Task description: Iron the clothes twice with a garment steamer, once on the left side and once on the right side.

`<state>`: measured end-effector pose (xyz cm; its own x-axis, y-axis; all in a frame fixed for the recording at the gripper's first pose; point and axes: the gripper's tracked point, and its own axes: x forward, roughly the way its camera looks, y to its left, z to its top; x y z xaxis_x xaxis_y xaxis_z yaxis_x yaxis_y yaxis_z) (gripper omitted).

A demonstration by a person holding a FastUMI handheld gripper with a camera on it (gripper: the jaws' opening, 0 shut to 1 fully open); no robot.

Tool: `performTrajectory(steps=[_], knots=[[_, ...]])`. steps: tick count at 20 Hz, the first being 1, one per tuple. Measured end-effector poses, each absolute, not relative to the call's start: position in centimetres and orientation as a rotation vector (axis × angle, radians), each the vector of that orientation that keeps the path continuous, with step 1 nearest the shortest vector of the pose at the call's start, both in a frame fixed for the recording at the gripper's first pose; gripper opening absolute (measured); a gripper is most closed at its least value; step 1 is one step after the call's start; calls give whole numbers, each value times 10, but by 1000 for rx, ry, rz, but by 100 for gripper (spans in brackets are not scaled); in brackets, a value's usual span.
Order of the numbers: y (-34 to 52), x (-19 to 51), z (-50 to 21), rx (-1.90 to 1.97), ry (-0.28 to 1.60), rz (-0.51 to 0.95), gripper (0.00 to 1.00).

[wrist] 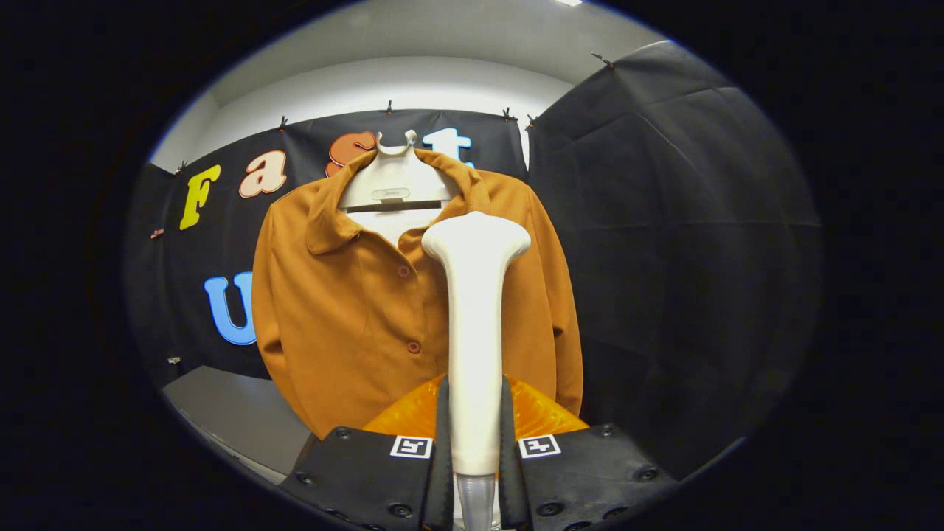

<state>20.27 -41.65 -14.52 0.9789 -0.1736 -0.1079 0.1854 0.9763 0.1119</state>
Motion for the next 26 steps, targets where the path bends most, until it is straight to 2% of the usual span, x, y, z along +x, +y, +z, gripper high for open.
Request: performTrajectory(steps=[17,26], knots=[[-413,145,-327,139,426,-198,28],[-404,112,-398,167,569,-216,28]])
